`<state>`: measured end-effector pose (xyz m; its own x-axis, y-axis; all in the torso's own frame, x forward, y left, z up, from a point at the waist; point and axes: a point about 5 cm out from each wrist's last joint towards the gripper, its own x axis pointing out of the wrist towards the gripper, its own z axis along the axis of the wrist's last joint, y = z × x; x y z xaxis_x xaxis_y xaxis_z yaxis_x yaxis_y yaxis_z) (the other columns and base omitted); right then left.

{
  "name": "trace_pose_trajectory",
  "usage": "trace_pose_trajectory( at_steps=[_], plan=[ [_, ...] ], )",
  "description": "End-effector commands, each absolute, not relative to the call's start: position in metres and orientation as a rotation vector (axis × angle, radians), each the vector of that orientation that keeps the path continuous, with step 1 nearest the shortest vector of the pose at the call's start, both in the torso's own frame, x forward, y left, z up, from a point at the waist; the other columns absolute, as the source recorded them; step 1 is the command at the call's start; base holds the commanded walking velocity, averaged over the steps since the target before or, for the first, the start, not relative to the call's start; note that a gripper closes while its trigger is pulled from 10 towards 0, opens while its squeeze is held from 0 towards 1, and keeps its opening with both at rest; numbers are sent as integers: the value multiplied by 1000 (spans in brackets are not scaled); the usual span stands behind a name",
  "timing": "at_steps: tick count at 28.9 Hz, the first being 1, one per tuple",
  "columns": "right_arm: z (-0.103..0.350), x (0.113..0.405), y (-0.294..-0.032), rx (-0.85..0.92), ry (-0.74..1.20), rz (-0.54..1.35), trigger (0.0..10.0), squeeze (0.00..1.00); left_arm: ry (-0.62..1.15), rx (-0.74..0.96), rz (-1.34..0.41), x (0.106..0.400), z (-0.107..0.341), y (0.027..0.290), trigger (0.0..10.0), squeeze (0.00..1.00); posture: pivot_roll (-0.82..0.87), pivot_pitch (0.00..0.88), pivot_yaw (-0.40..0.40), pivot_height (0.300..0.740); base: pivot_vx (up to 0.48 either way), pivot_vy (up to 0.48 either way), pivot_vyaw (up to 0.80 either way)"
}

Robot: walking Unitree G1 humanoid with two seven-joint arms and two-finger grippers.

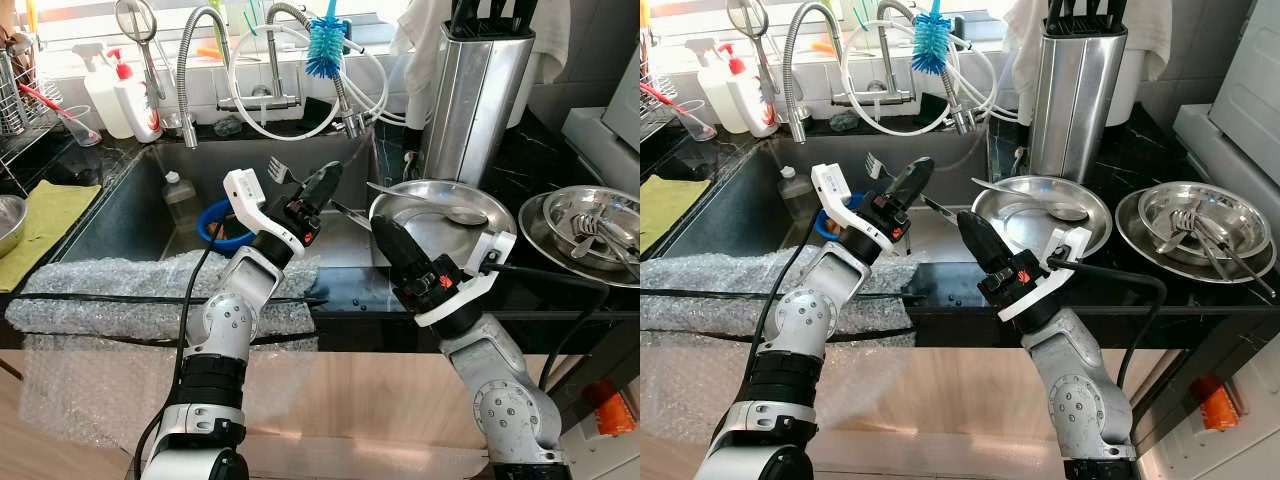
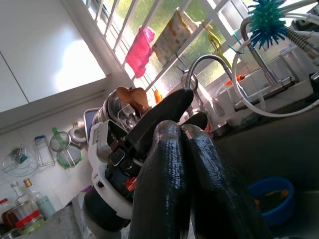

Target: Kitchen organization

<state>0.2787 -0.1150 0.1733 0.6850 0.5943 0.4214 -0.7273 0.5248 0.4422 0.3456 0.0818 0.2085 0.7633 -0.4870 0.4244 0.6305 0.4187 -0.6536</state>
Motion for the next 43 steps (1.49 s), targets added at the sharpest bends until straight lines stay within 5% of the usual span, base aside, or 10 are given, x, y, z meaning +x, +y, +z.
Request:
trace_pose_trajectory(
  at_steps=[1,36,37,38,43],
  plan=[
    [176,282,-116,625,-243,771,10000,0,-199,-876,-677,347,211,89,0,0,-25,16,93,740,0,0,0],
    [170,285,-114,597,-198,737,10000,0,-227,-960,-661,348,213,91,0,0,-26,16,91,740,0,0,0],
    [169,287,-115,595,-194,717,10000,831,-229,-970,-661,348,214,91,0,0,-27,16,90,740,0,0,0],
    [169,288,-116,597,-193,703,10000,1000,-229,-973,-660,348,214,91,0,0,-27,14,90,740,0,0,0],
    [168,292,-120,585,-190,658,10000,1000,-231,-984,-663,348,214,91,0,0,-26,15,90,740,0,0,0]
  ],
)
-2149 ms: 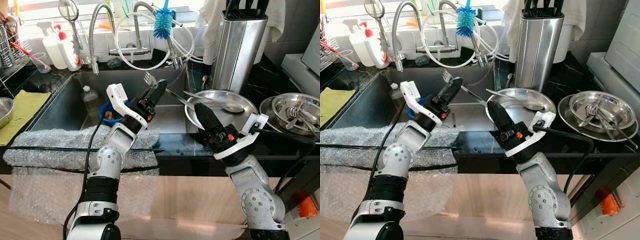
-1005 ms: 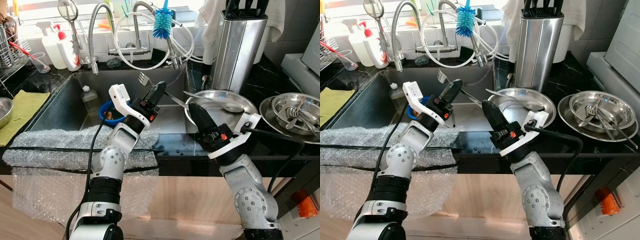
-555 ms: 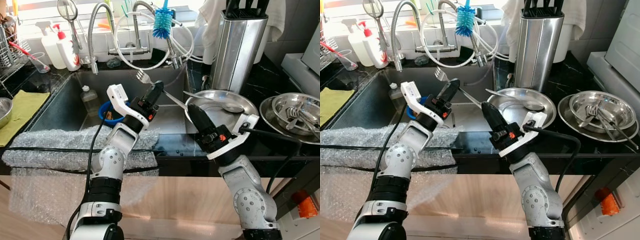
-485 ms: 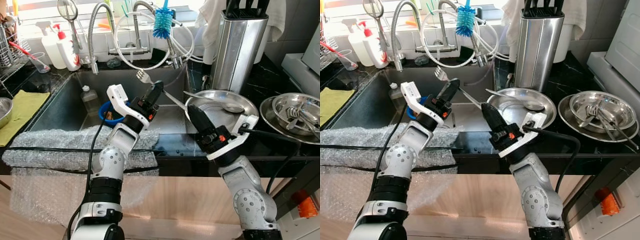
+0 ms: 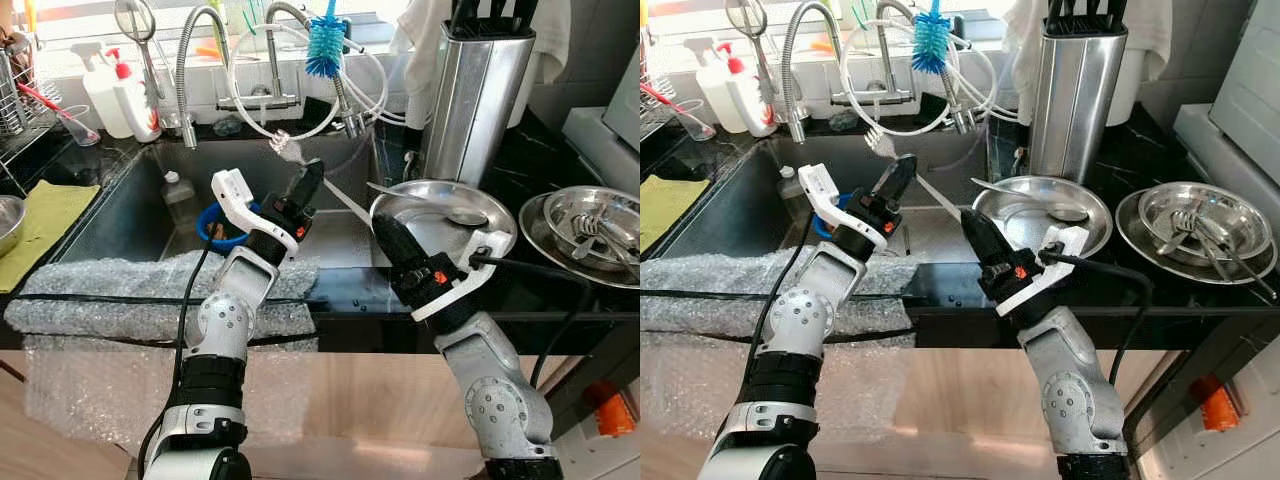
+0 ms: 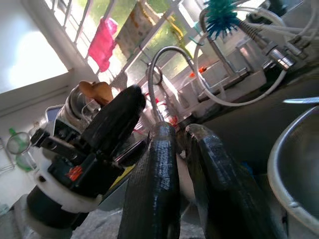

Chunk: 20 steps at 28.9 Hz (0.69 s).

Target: Kitchen organization

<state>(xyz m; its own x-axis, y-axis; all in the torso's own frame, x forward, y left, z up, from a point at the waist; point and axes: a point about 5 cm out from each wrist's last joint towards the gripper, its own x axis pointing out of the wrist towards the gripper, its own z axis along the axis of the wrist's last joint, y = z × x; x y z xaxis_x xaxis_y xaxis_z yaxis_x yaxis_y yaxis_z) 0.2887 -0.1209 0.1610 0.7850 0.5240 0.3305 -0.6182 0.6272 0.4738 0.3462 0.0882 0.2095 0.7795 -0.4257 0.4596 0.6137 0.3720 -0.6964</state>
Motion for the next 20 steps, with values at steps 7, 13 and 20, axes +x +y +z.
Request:
trace_pose_trajectory(
  at_steps=[7,13,20],
  plan=[
    [170,292,-120,587,-195,659,10000,1000,-236,-1028,-655,348,215,91,0,0,-26,15,90,740,0,0,0],
    [175,295,-122,542,-219,616,10000,1000,-272,-1041,-601,350,220,97,0,0,-28,16,91,740,0,0,0],
    [221,303,-132,261,-414,419,10000,0,-428,-802,-262,361,240,144,10000,0,-30,17,92,740,0,0,0]
  ],
)
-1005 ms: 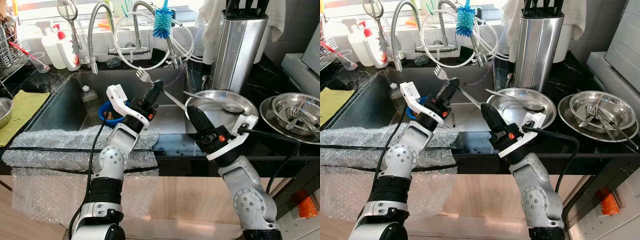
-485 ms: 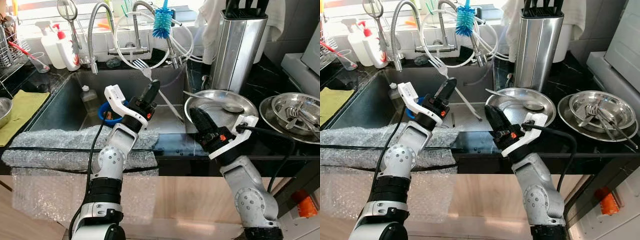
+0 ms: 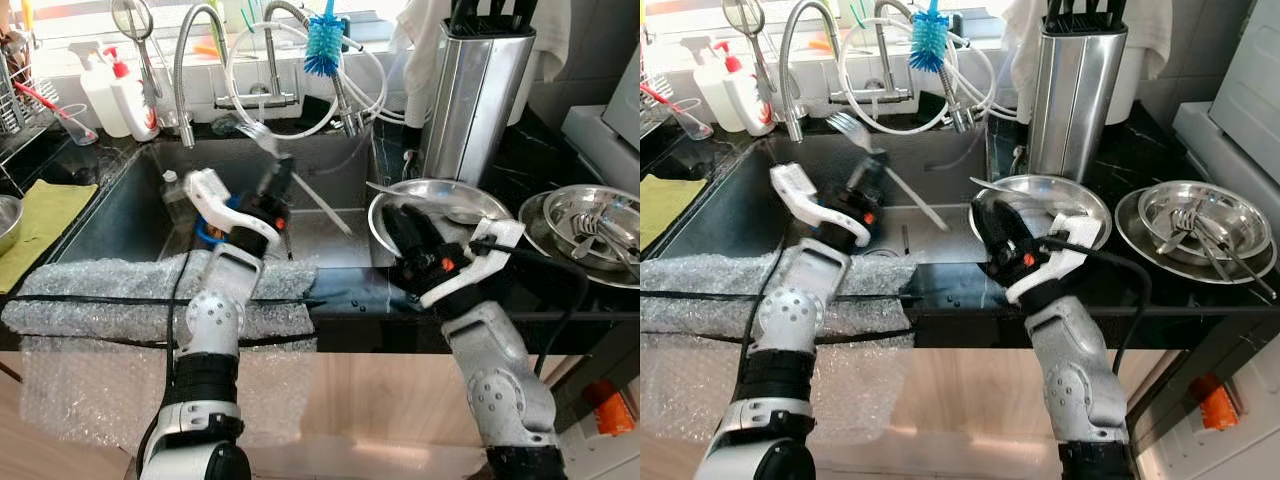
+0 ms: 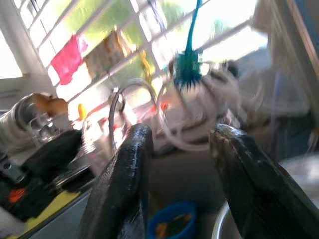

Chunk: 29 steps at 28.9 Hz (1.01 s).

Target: Kitchen organization

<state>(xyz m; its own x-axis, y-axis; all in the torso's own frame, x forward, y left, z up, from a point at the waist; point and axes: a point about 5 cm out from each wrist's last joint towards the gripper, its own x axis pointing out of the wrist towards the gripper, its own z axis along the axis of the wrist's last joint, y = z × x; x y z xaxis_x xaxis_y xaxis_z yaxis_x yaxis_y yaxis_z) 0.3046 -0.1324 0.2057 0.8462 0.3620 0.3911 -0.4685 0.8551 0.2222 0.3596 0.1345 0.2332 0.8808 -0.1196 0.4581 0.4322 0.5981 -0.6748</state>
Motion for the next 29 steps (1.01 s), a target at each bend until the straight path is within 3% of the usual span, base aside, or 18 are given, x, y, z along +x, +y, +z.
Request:
trace_pose_trajectory(
  at_steps=[1,2,4,11,29],
  plan=[
    [225,303,-132,227,-435,401,10000,0,-444,-735,-232,361,242,148,10000,0,-32,16,92,740,0,0,0],
    [225,303,-132,227,-435,401,10000,0,-444,-735,-232,361,242,148,10000,0,-32,16,92,740,0,0,0],
    [232,303,-132,131,-470,362,10000,0,-479,-568,-160,358,246,155,10000,0,-29,17,90,740,0,0,0],
    [236,301,-129,86,-509,301,10000,0,-511,-168,-86,346,241,158,10000,0,-28,19,87,740,0,0,0],
    [231,304,-139,2,-531,167,10000,0,-515,-130,-39,345,226,155,10000,0,-26,26,85,740,0,0,0]
  ],
)
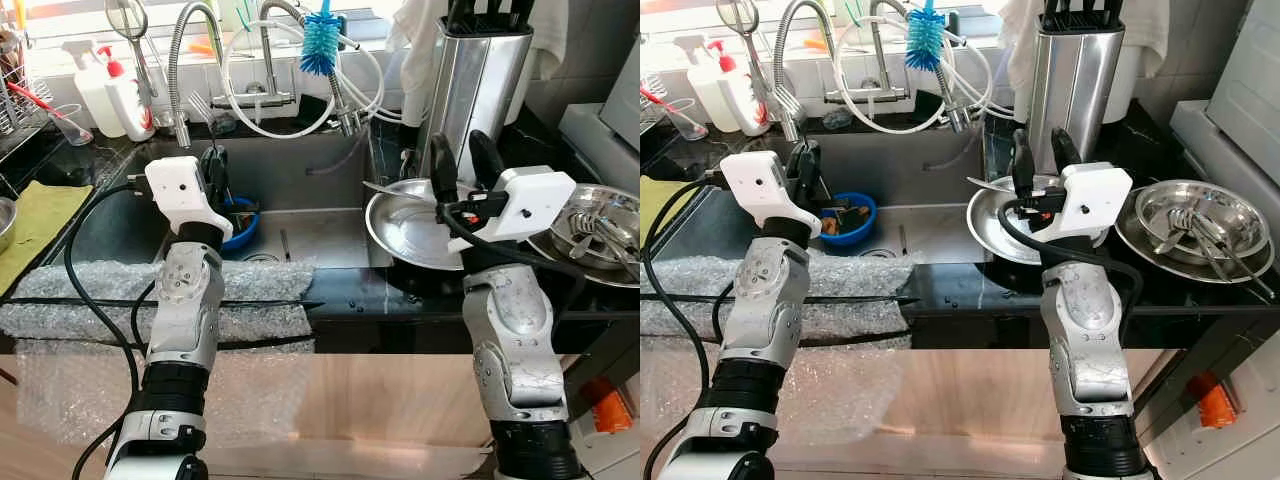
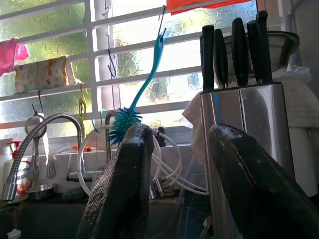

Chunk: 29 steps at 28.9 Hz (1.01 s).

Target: Kitchen organization

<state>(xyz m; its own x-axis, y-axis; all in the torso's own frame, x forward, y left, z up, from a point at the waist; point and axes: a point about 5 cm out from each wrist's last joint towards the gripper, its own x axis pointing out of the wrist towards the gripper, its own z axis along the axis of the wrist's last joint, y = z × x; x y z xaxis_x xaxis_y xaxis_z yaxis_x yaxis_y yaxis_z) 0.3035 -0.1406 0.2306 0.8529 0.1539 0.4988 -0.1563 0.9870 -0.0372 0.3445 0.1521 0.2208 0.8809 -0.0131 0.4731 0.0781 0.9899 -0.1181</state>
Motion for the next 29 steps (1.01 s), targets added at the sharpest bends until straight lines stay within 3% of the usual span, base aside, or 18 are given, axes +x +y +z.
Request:
trace_pose_trajectory(
  at_steps=[1,20,29],
  plan=[
    [231,304,-139,2,-531,166,10000,0,-514,-131,-37,345,225,155,10000,0,-24,26,84,740,0,0,0],
    [227,308,-143,-2,-517,154,10000,0,-510,-152,-40,346,224,152,10000,0,-24,24,83,740,0,0,0],
    [226,308,-145,1,-519,144,10000,0,-514,-157,-42,346,224,152,10000,0,-26,16,86,740,-267,0,0]
  ],
)
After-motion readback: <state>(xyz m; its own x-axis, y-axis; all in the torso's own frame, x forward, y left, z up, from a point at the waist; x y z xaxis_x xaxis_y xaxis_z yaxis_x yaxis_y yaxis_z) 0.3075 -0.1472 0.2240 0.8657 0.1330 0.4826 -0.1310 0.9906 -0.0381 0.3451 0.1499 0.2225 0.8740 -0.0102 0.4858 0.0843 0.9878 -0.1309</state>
